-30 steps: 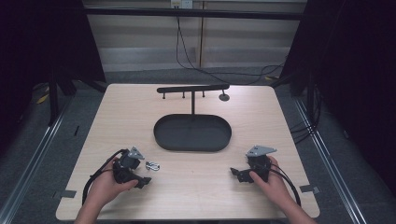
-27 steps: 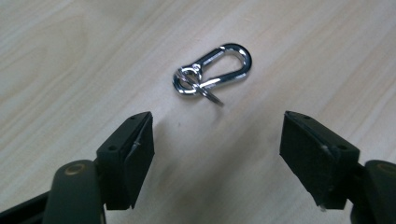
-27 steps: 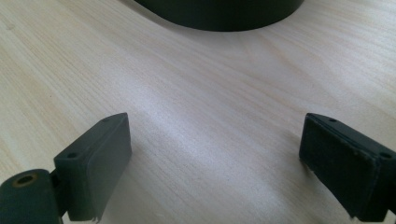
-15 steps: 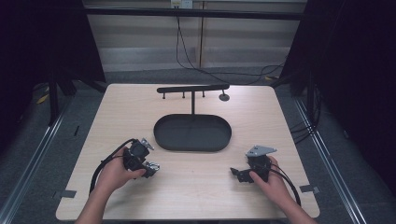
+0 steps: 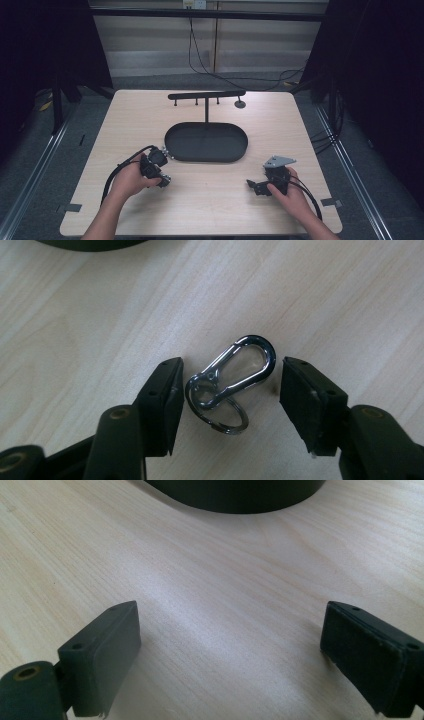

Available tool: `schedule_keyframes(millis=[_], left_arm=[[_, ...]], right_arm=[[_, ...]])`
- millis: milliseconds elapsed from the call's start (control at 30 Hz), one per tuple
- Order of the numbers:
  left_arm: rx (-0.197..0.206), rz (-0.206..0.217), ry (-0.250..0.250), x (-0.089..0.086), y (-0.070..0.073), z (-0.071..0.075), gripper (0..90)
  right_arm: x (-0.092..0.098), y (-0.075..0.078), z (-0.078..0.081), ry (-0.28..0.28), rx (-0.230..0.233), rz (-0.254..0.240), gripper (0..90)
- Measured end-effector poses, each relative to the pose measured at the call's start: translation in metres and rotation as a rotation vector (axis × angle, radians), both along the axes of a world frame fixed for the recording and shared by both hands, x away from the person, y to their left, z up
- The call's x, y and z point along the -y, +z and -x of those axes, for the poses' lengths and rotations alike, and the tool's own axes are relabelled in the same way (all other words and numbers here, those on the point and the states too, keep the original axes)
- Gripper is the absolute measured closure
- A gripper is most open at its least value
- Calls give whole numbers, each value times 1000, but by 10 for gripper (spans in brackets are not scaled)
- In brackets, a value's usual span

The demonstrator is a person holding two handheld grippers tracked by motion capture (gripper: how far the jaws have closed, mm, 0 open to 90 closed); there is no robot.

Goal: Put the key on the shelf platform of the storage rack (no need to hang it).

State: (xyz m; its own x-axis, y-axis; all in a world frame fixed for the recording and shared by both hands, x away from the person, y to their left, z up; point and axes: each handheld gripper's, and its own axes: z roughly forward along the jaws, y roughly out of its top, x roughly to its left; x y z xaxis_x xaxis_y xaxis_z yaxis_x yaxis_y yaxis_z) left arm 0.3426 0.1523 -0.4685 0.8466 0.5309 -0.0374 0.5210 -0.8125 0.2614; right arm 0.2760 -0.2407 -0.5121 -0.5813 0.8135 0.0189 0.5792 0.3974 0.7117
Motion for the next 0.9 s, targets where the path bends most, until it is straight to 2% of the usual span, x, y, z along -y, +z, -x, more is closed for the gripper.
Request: schedule_keyframes(millis=[133,167,200,300,367,467,500,533,767,900], left_arm=[[-13,-8,-14,1,0,0,488],[-18,-11,-12,2,0,0,518],[-32,-18,-23,3,1,1,586],[-56,-30,-14,5,2,1,610],[-90,-39,-1,5,3,0,737],[-97,-44,16,7,3,0,741],[-116,-43,22,7,3,-1,752],[-136,-40,20,7,3,-1,873],[-159,-41,34,8,4,-1,887],[-168,-27,50,7,7,-2,889]], right_arm=[[0,0,0,0,0,0,87],[0,0,0,0,0,0,87],[0,0,0,0,0,0,87],[0,0,0,0,0,0,87],[0,0,0,0,0,0,87],[0,0,0,0,0,-2,87],[0,0,0,0,0,-2,87],[0,0,0,1,0,-1,87],[0,0,0,2,0,-2,87],[0,0,0,0,-1,-2,87]])
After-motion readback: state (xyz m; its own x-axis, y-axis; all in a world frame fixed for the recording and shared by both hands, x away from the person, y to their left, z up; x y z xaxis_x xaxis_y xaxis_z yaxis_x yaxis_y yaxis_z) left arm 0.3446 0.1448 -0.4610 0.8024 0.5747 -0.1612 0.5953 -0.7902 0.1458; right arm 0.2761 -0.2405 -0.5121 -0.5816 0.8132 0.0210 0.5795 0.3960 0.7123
